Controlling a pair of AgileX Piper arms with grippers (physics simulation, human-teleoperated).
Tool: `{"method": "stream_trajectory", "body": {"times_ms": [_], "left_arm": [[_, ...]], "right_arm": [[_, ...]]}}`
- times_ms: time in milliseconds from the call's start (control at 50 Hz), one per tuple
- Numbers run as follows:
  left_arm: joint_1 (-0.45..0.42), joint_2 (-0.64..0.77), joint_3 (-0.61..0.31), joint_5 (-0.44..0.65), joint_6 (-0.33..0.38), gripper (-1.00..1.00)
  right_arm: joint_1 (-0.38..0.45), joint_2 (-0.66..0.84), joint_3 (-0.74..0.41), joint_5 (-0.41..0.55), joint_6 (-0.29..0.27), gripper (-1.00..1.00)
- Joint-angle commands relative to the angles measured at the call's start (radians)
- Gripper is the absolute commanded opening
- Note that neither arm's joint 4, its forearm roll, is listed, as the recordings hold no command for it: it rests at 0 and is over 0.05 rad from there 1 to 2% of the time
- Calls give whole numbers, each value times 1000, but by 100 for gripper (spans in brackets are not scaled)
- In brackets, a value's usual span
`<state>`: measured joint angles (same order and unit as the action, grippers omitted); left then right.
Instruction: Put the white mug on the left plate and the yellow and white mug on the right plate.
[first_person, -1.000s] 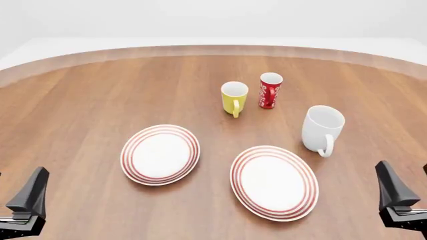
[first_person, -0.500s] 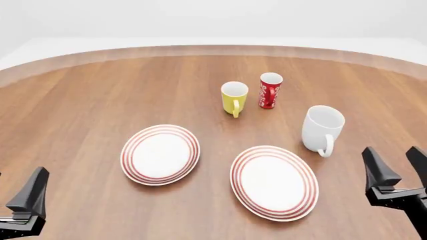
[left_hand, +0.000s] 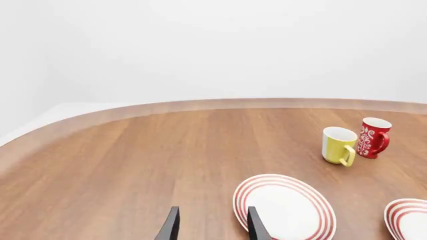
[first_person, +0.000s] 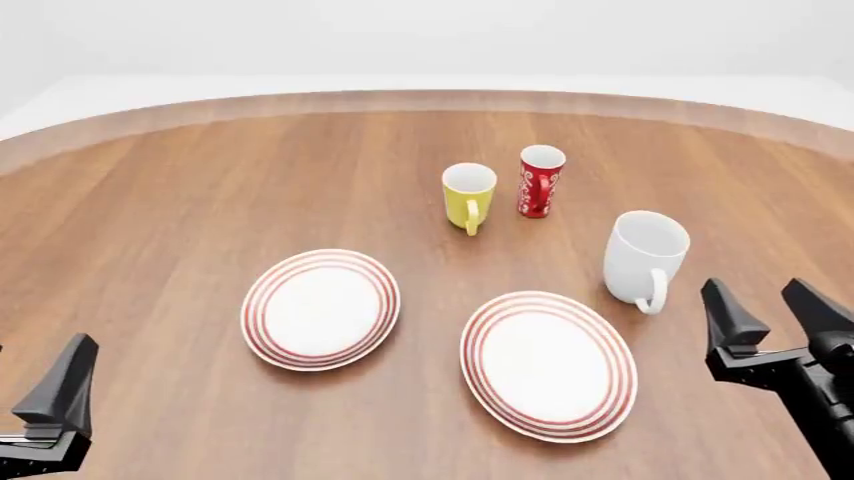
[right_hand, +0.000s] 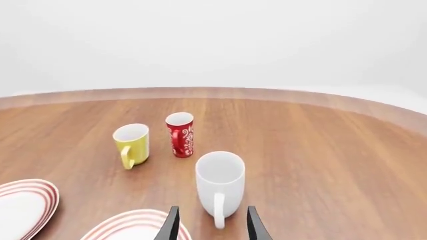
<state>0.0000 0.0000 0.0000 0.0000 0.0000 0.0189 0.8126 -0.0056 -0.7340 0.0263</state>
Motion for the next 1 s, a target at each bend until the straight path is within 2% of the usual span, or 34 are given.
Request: {"method": "stream_trajectory", "body": {"times_ms": [20,340,780,1000], "left_arm": [[0,0,0,0,0,100],[0,0,0,0,0,100],[0,0,0,0,0,100],[0,0,0,0,0,100]], "right_arm": [[-5,161,-8,-139,3,100],[-6,380,-46,-295,12,100],[-21,606,-85,-437,15,100],[-25,685,-104,-479,12,100]]}}
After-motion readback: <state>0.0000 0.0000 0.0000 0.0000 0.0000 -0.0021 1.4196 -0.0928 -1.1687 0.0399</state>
